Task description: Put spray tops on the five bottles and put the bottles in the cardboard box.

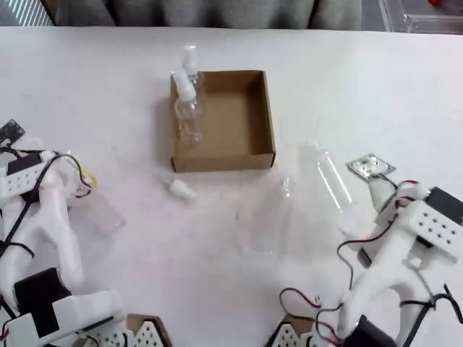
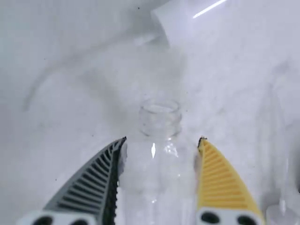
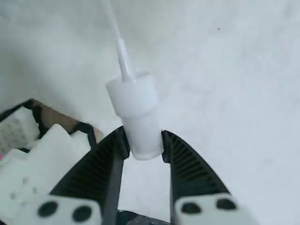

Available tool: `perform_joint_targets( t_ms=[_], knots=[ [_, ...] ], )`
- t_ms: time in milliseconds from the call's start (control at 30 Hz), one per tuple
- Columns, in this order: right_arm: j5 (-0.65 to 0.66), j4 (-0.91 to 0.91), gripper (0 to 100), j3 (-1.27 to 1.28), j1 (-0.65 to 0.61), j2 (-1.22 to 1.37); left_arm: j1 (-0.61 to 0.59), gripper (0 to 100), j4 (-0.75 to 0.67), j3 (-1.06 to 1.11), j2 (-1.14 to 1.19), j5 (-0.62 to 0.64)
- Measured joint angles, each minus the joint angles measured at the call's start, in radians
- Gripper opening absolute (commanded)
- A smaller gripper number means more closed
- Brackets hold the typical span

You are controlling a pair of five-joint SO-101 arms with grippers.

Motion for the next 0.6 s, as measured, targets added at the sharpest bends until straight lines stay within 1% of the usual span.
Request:
perform_joint_targets(
  t_ms=[133,267,333,400,533,600],
  knots=[
    [0.175,-0.094,1.9,0.000,0.130,0.124,0.000,6,0.000,0.009,0.000,0.000],
    [0.336,-0.215,3.2,0.000,0.212,0.245,0.000,6,0.000,0.012,0.000,0.000],
    [0.408,-0.287,8.3,0.000,0.244,0.285,0.000,6,0.000,0.012,0.000,0.000],
    [0.454,-0.368,16.0,0.000,0.269,0.316,0.000,6,0.000,0.012,0.000,0.000],
    [0.463,-0.483,30.1,0.000,0.287,0.339,0.000,6,0.000,0.012,0.000,0.000],
    [0.457,-0.514,33.4,0.000,0.288,0.339,0.000,6,0.000,0.012,0.000,0.000]
  ],
)
